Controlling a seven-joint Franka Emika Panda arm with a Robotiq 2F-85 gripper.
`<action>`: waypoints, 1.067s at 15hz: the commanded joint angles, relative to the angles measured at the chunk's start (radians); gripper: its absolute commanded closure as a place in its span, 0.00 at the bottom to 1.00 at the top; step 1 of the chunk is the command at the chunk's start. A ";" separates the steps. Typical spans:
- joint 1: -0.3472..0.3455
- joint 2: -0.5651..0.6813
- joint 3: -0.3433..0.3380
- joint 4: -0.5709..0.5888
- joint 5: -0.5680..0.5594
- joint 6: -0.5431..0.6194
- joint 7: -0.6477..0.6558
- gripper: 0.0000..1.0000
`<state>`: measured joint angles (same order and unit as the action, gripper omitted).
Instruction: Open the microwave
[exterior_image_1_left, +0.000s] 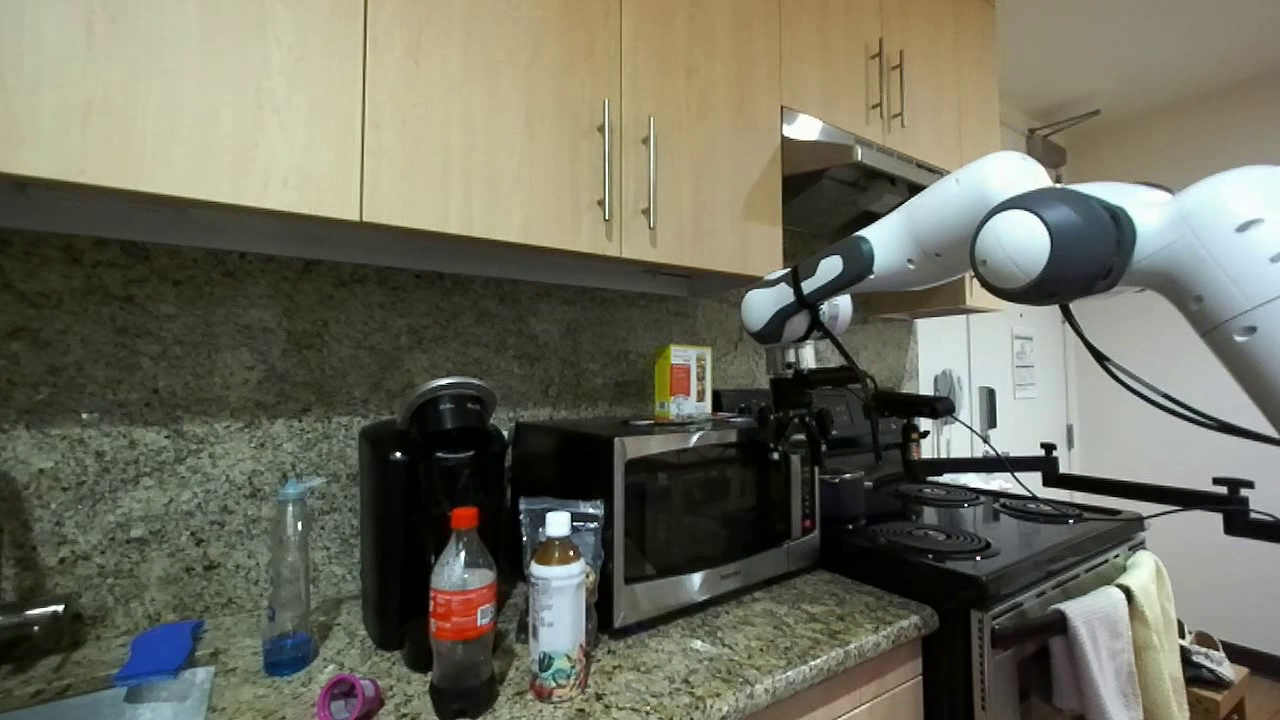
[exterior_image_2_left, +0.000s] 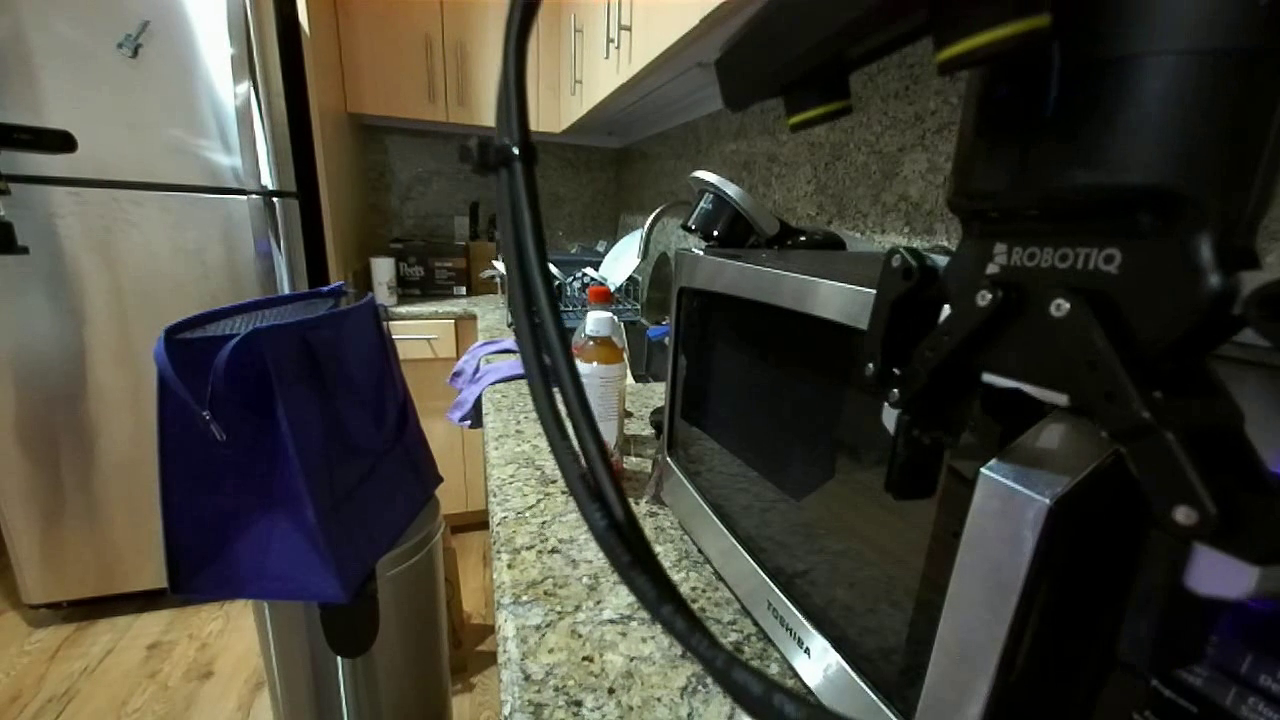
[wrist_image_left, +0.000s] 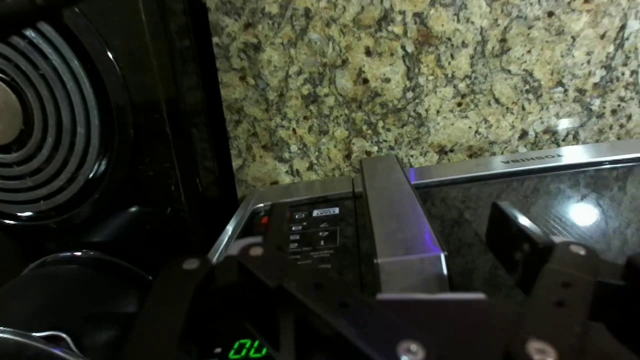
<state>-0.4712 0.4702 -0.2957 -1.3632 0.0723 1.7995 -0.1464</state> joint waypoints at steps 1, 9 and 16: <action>-0.016 -0.019 0.010 -0.007 0.047 0.073 -0.023 0.00; -0.012 -0.063 0.008 -0.059 0.066 0.131 -0.036 0.67; -0.039 -0.067 0.007 -0.033 0.091 0.021 -0.017 0.86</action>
<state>-0.4745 0.4273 -0.2944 -1.3929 0.1244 1.8813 -0.1685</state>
